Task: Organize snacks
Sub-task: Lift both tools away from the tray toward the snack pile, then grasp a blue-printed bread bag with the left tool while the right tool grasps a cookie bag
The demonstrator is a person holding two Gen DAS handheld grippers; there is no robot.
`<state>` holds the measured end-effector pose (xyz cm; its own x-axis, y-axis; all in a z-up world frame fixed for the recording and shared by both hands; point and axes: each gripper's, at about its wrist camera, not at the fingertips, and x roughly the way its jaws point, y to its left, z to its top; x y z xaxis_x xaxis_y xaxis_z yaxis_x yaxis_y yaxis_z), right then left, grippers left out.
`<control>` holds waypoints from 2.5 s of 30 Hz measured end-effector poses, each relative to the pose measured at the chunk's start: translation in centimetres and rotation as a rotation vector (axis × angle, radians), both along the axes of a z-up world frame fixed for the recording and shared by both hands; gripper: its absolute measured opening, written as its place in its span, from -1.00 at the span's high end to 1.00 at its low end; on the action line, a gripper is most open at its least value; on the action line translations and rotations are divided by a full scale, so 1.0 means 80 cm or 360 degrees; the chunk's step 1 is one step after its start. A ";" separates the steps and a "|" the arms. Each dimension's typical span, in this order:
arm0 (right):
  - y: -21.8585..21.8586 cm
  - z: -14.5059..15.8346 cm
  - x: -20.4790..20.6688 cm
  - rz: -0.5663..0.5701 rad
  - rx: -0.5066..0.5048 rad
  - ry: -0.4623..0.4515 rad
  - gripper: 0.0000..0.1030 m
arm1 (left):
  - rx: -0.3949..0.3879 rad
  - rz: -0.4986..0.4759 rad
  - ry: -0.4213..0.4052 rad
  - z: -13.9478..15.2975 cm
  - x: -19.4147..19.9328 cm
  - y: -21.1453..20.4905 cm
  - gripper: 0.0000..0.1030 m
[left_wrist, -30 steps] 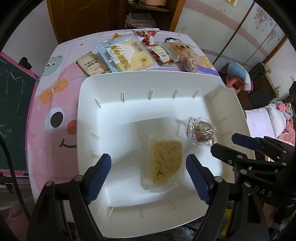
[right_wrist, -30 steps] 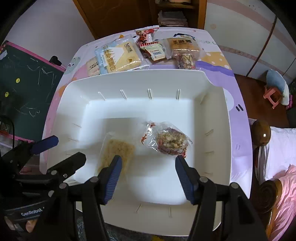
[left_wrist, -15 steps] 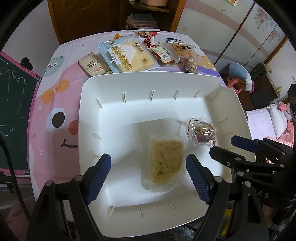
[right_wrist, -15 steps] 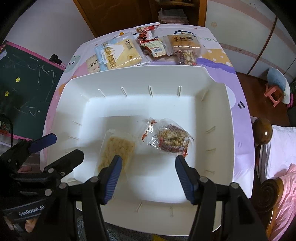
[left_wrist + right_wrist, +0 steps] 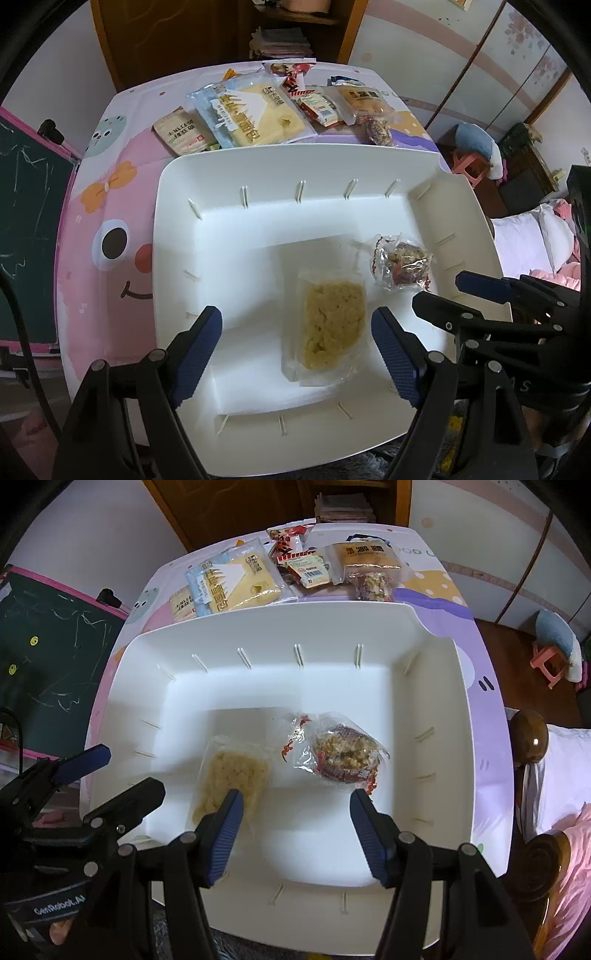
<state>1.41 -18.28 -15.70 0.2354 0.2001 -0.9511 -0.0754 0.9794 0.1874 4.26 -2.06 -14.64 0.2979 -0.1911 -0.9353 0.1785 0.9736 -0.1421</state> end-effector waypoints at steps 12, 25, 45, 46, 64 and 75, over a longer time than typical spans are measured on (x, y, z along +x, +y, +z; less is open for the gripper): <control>-0.063 0.061 0.029 -0.0184 0.0021 -0.0203 -0.17 | -0.0021 -0.0023 -0.0189 0.058 0.025 0.004 -0.60; -0.108 0.232 0.084 -0.0174 -0.0196 -0.0693 -0.17 | -0.0002 0.0022 -0.0592 0.221 0.099 0.025 -0.60; -0.120 0.188 0.270 -0.0075 -0.0254 -0.0526 -0.41 | 0.0100 0.0138 -0.0516 0.179 0.288 0.031 -0.86; -0.119 0.170 0.274 -0.0069 -0.0252 -0.0484 -0.41 | 0.0088 0.0147 -0.0458 0.154 0.298 0.033 -0.86; -0.081 -0.085 0.311 0.0044 -0.0182 0.0165 -0.41 | 0.0057 0.0288 0.0174 -0.103 0.338 0.037 -0.86; -0.064 -0.113 0.313 0.0098 -0.0122 0.0255 -0.21 | -0.0051 0.0464 0.0275 -0.122 0.358 0.020 -0.96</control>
